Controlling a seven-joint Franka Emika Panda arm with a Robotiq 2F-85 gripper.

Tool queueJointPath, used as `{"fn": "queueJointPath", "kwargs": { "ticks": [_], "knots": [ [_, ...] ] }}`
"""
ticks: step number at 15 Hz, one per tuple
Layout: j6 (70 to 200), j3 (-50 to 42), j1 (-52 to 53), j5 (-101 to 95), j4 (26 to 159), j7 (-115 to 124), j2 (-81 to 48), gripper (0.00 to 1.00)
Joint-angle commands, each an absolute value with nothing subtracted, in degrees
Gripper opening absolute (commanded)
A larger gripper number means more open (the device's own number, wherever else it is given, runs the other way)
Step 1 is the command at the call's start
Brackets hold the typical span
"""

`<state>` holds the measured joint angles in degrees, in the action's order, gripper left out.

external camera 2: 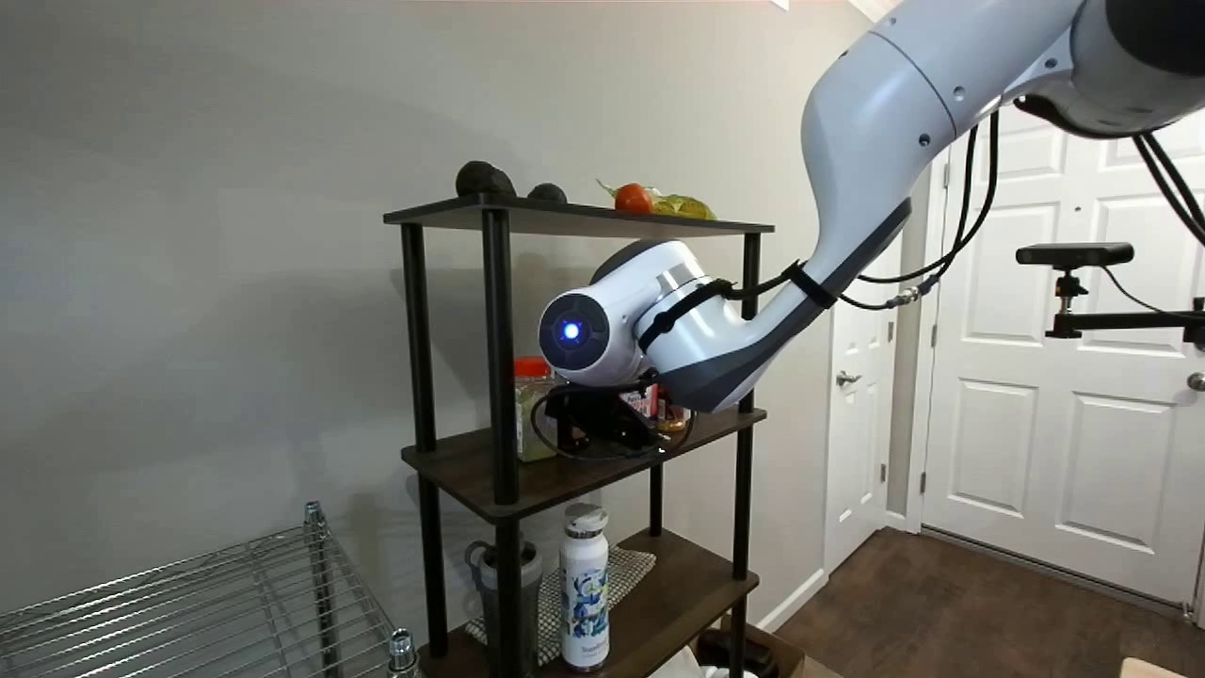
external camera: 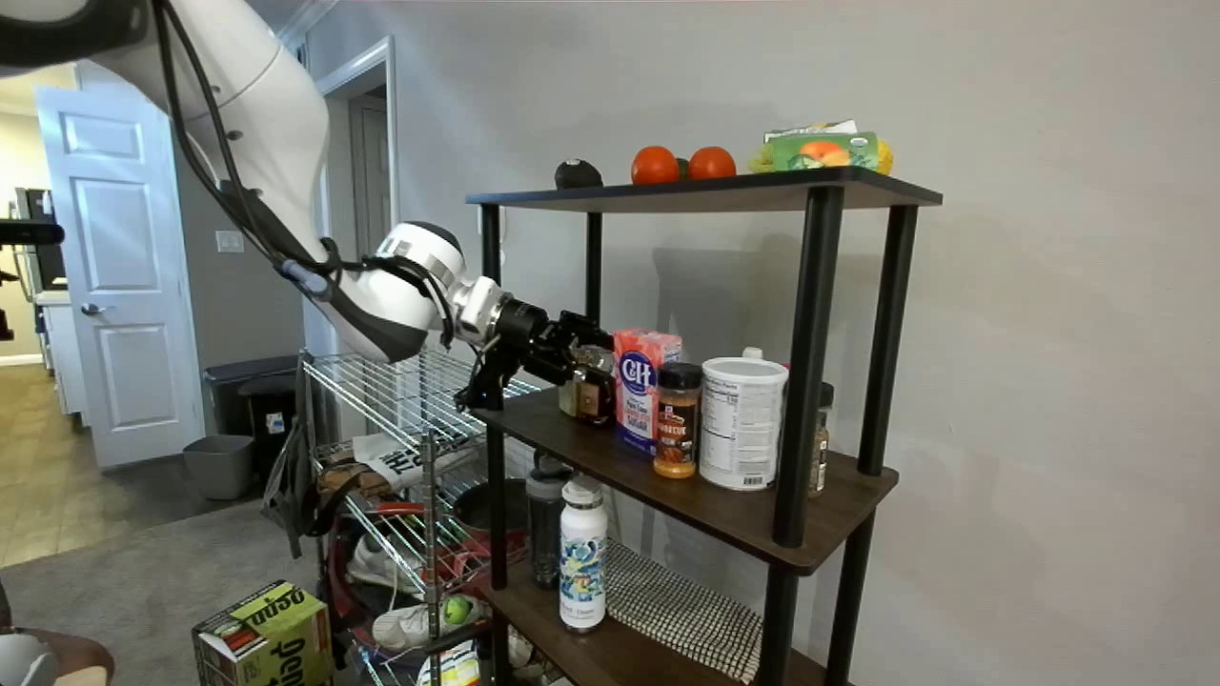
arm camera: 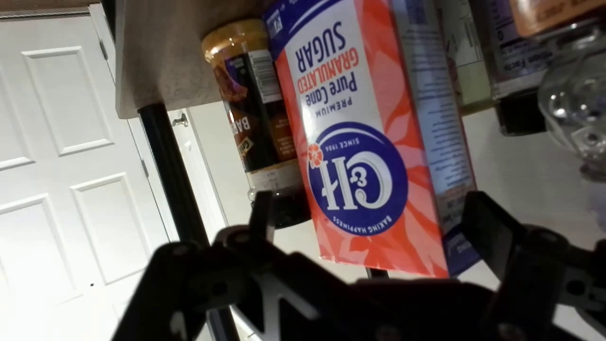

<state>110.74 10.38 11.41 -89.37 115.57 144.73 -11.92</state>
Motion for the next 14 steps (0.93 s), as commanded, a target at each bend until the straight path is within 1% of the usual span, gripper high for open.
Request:
{"fn": "queueJointPath", "kwargs": {
  "ticks": [1, 14],
  "knots": [
    [110.21, 10.72, 11.16, -87.36, 118.06, 142.53, -9.59, 1.0],
    [108.28, 10.99, 11.4, -85.36, 119.12, 141.51, -8.69, 1.0]
  ]
}}
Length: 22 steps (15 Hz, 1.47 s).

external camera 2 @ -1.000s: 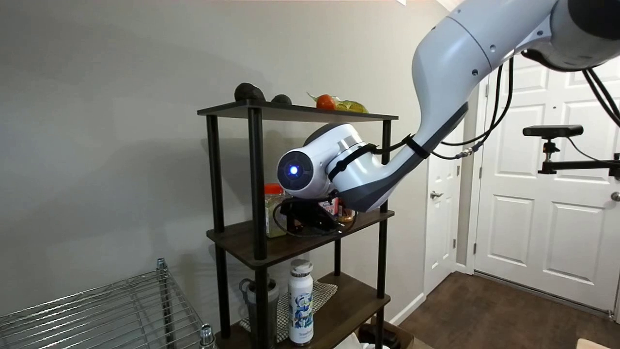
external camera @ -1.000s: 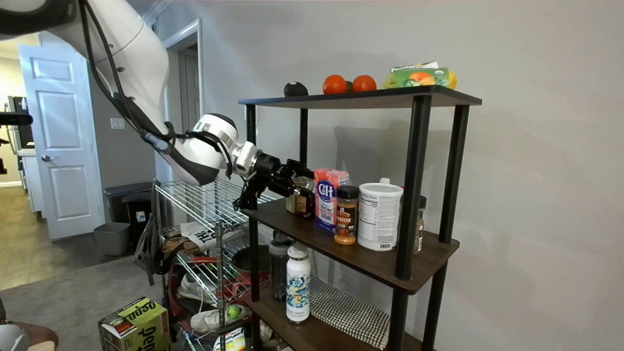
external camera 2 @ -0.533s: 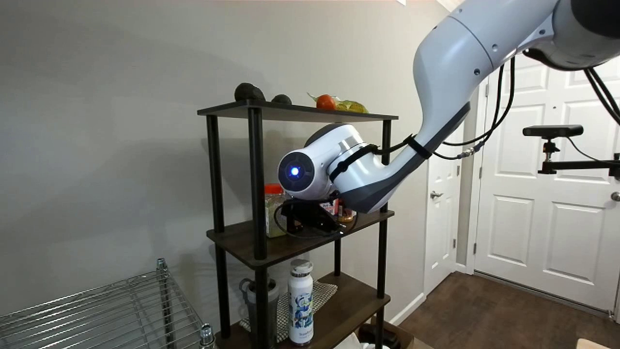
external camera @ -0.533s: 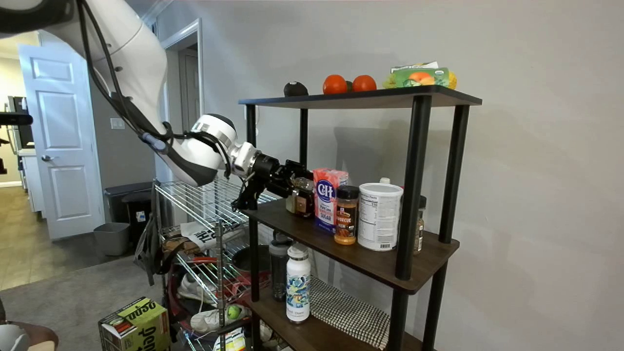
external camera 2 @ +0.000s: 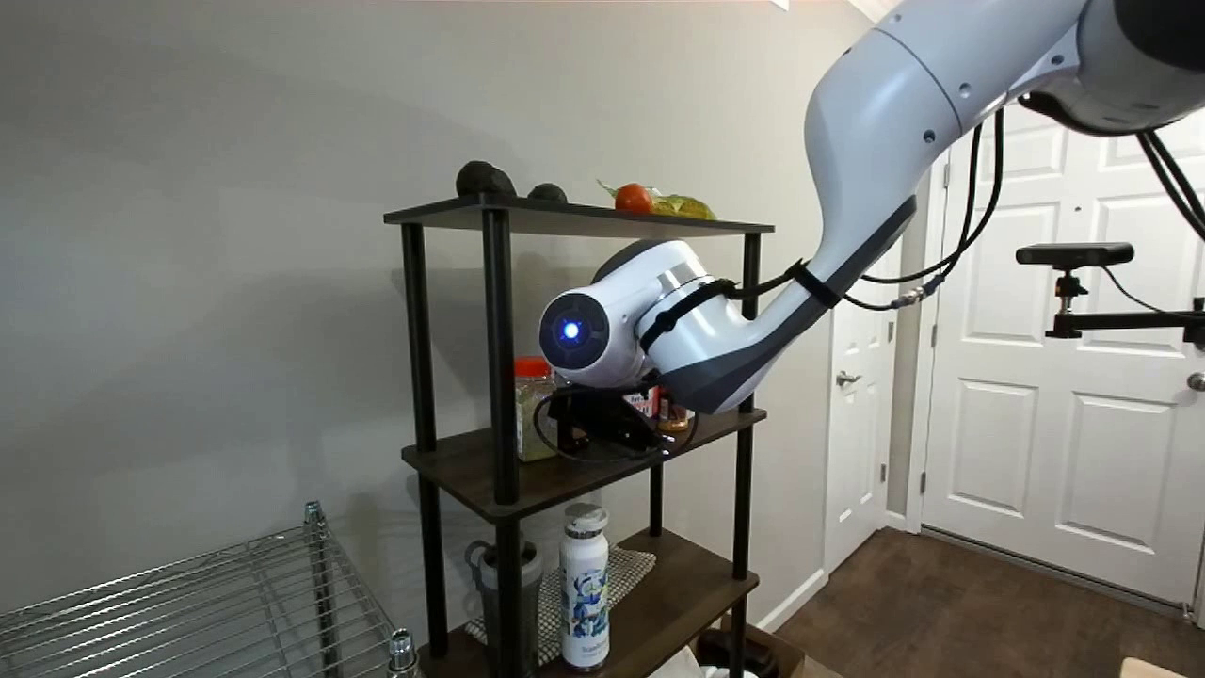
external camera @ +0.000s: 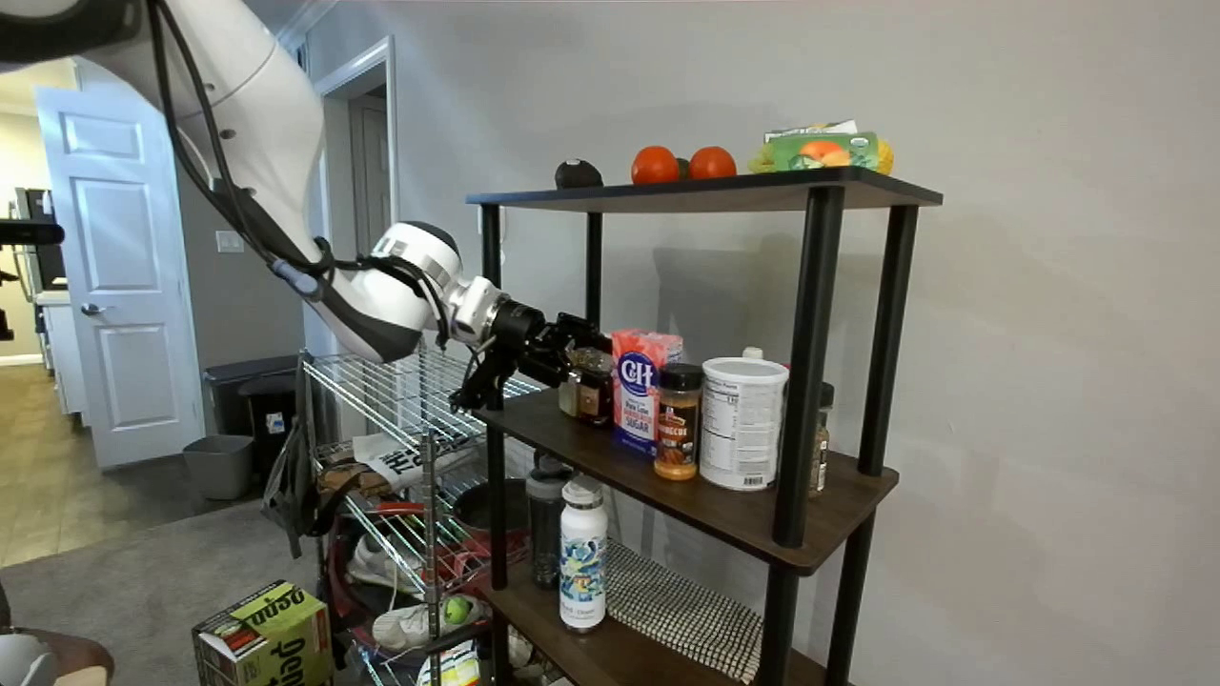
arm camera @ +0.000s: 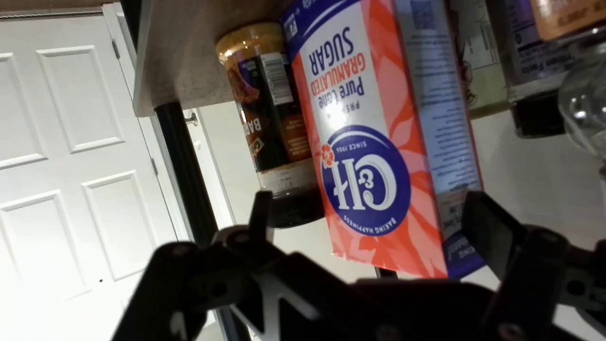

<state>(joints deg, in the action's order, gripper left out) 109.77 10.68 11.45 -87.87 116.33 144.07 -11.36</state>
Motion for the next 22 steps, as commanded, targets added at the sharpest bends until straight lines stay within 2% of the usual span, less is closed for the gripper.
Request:
{"fn": "queueJointPath", "kwargs": {
  "ticks": [1, 22],
  "knots": [
    [107.9, 11.08, 11.45, -84.97, 119.36, 141.36, -8.5, 1.0],
    [108.5, 11.76, 11.71, -84.89, 117.59, 135.71, -10.02, 1.0]
  ]
}}
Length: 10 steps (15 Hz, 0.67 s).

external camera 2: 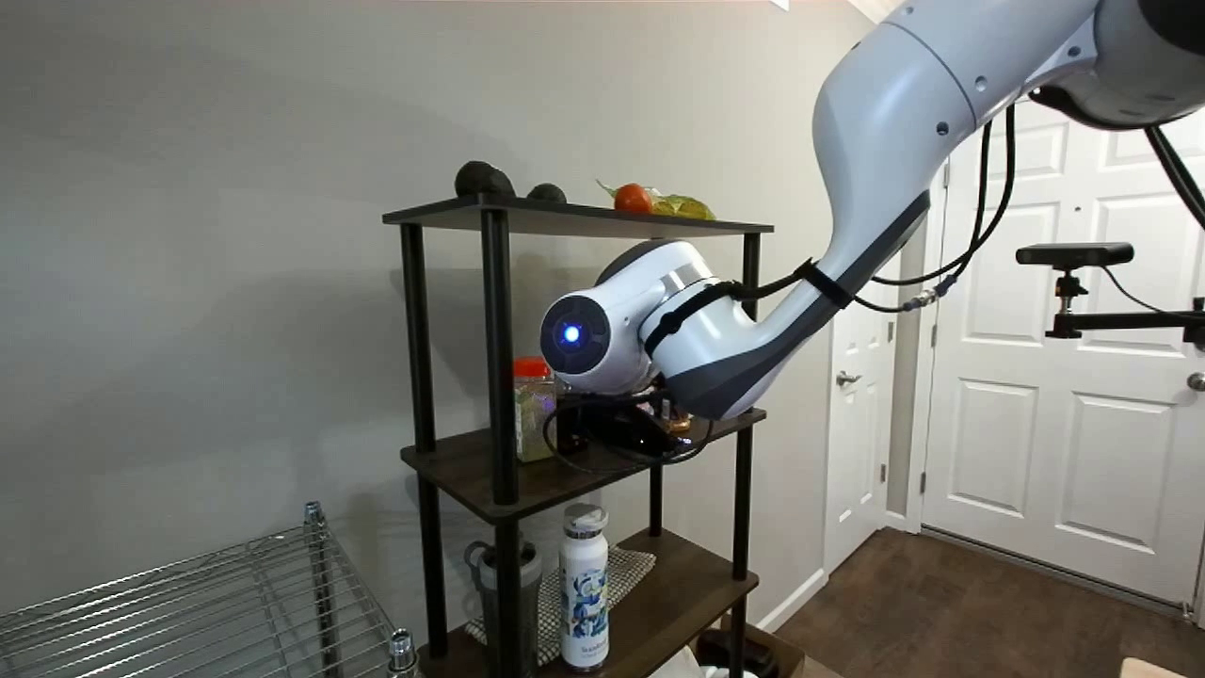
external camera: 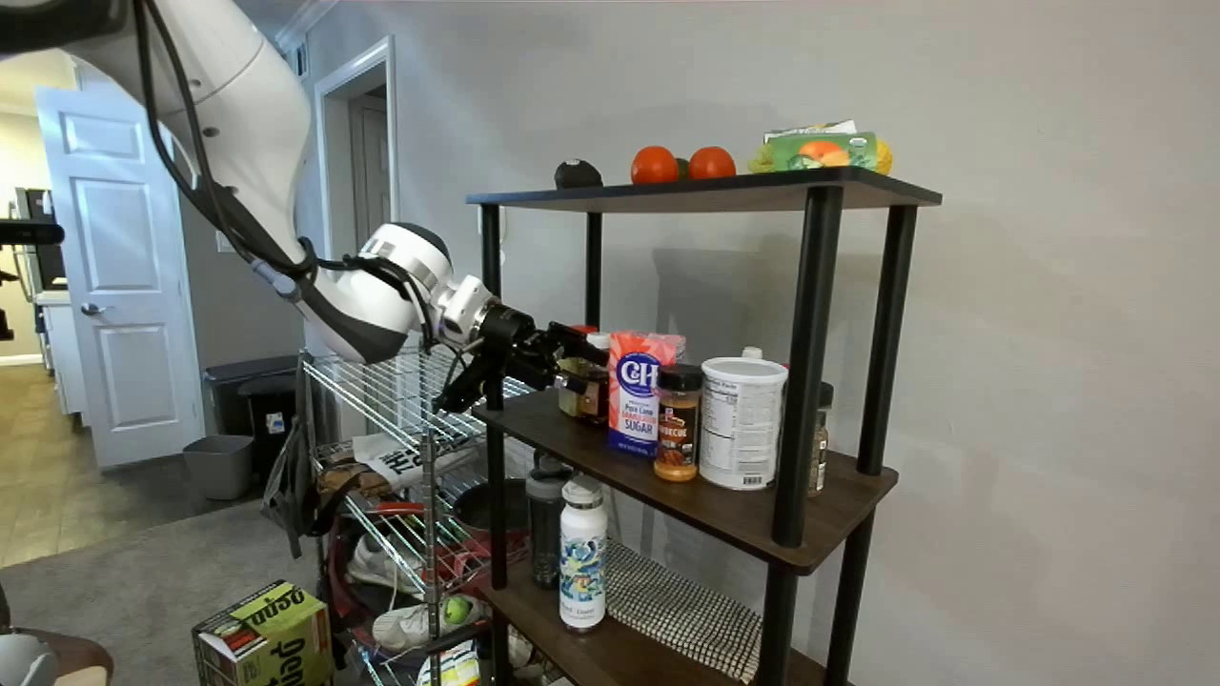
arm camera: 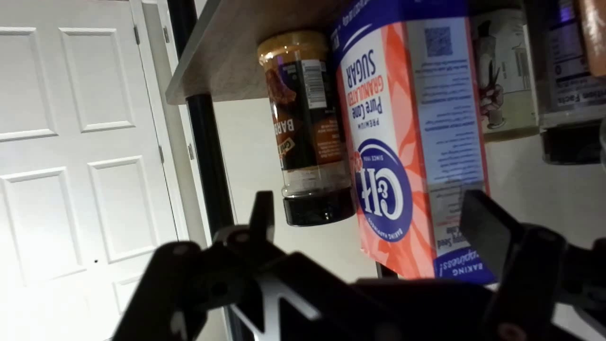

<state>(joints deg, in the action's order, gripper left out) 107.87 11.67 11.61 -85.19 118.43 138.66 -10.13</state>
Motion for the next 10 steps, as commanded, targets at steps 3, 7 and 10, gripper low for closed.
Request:
{"fn": "queueJointPath", "kwargs": {
  "ticks": [3, 7, 10],
  "knots": [
    [108.36, 11.79, 11.74, -84.87, 116.63, 134.67, -10.51, 1.0],
    [108.65, 11.55, 11.52, -84.97, 115.08, 133.62, -11.4, 1.0],
    [108.78, 11.32, 11.3, -84.69, 114.25, 132.83, -11.97, 1.0]
  ]
}}
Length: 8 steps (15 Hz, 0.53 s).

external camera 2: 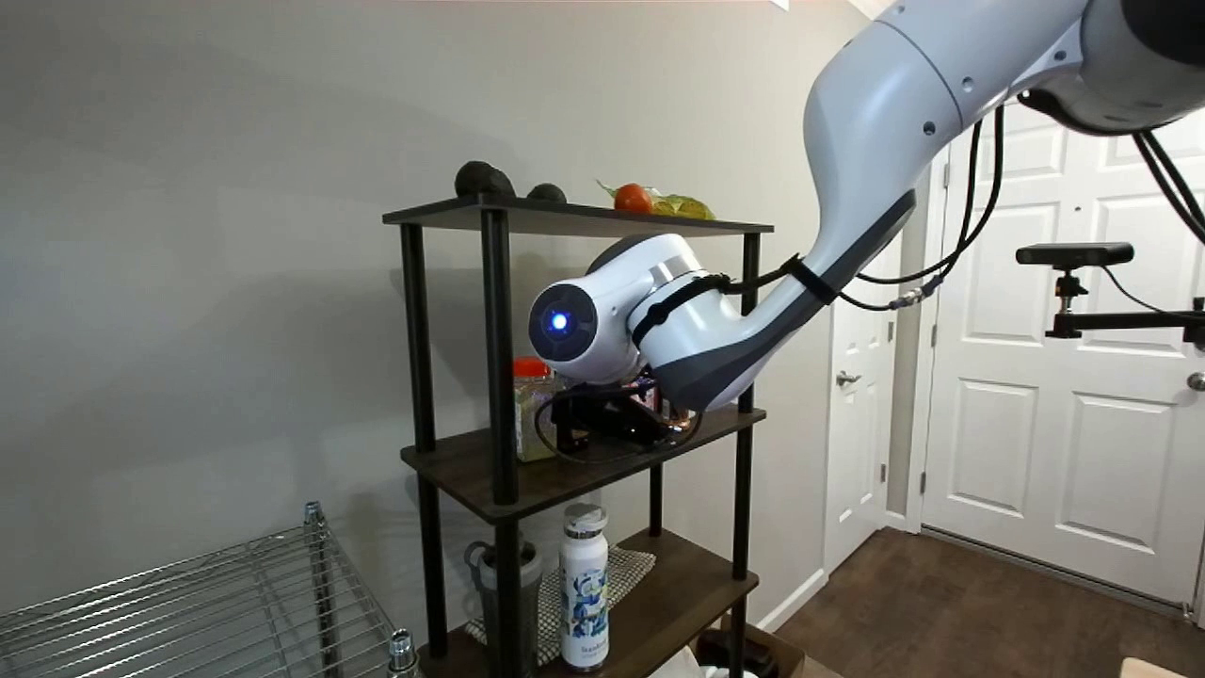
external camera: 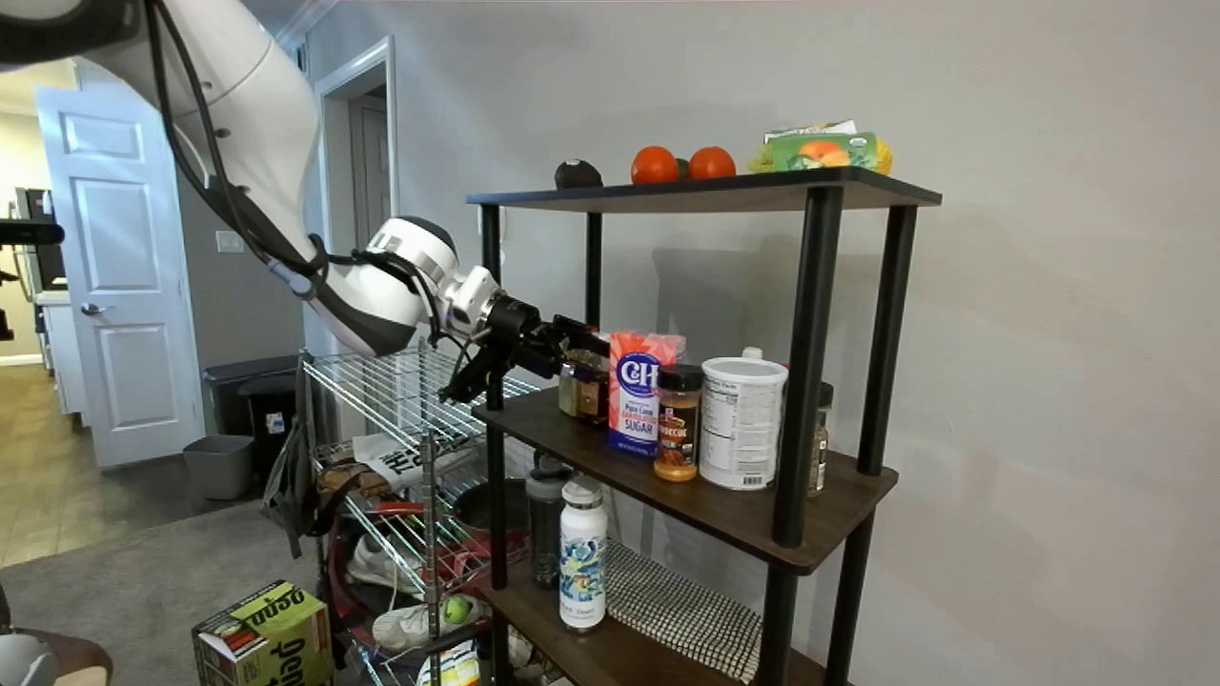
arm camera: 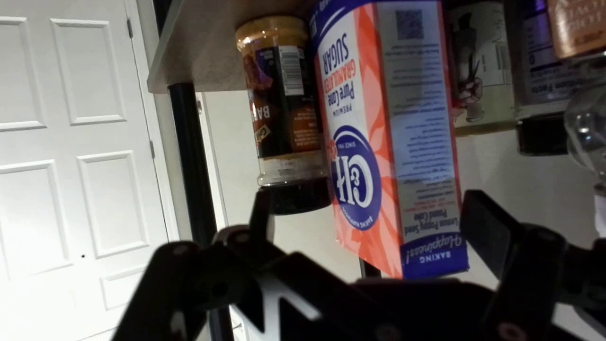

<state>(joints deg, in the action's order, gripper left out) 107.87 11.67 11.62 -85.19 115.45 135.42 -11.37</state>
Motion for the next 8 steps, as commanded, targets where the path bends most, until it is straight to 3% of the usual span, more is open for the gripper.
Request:
{"fn": "queueJointPath", "kwargs": {
  "ticks": [1, 2, 4, 8],
  "knots": [
    [108.78, 11.27, 11.27, -84.66, 114.01, 132.7, -12.18, 1.0],
    [108.73, 11.2, 11.25, -84.7, 113.74, 132.64, -12.48, 0.75],
    [108.66, 11.06, 11.26, -84.68, 113.46, 132.55, -12.88, 0.68],
    [108.47, 11.06, 11.33, -84.52, 113.4, 132.63, -12.85, 0.41]
  ]
}}
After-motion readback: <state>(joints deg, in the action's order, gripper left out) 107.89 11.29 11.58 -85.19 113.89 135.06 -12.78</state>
